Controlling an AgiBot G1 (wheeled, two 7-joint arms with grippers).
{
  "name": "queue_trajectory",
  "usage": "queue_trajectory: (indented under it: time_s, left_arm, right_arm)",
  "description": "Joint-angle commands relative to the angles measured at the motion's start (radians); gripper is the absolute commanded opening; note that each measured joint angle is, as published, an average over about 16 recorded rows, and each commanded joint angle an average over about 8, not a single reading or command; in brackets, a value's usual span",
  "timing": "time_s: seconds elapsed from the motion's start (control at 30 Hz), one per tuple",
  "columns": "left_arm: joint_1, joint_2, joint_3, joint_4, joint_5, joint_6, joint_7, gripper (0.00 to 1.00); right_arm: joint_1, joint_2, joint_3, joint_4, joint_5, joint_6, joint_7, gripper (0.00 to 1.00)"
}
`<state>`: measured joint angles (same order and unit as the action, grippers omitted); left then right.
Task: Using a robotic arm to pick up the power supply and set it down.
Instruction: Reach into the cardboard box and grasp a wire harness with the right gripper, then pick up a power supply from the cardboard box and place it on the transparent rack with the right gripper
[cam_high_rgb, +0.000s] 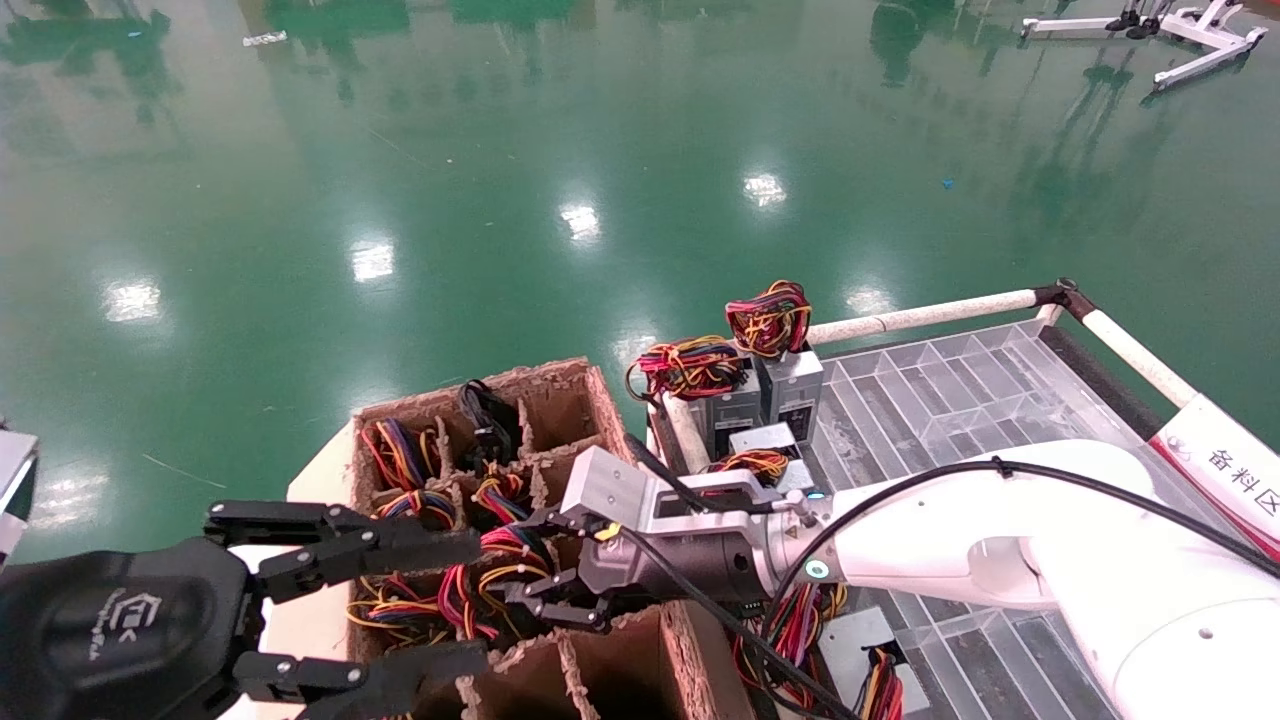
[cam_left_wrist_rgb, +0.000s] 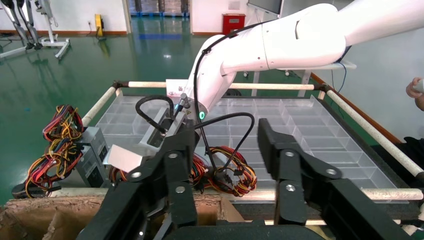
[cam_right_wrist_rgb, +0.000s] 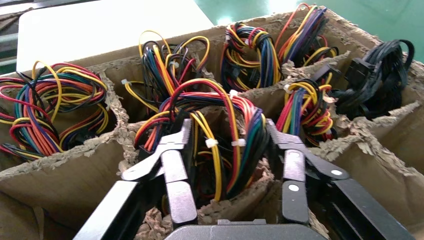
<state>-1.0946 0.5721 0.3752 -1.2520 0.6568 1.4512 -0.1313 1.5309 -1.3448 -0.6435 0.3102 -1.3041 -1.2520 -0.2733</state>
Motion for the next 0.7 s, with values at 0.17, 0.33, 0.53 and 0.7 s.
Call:
queue_trajectory:
  time_s: [0.17, 0.33, 0.53, 0.7]
  left_arm:
    - [0.0, 0.0, 0.0, 0.0, 0.0, 0.0, 0.0, 1.0]
    - [0.0, 0.0, 0.0, 0.0, 0.0, 0.0, 0.0, 1.0]
    - [0.0, 0.0, 0.0, 0.0, 0.0, 0.0, 0.0, 1.0]
    - [0.0, 0.0, 0.0, 0.0, 0.0, 0.0, 0.0, 1.0]
  right_arm:
    - [0.001, 0.002, -0.01, -0.014, 0.011, -0.003, -0.001, 0.0]
    - [0.003, 0.005, -0.015, -0.02, 0.021, -0.01, -0.003, 0.0]
    - [0.009, 0.015, -0.011, -0.029, 0.04, -0.027, -0.004, 0.0]
    - [0.017, 0.029, 0.0, -0.036, 0.064, -0.059, -0.002, 0.0]
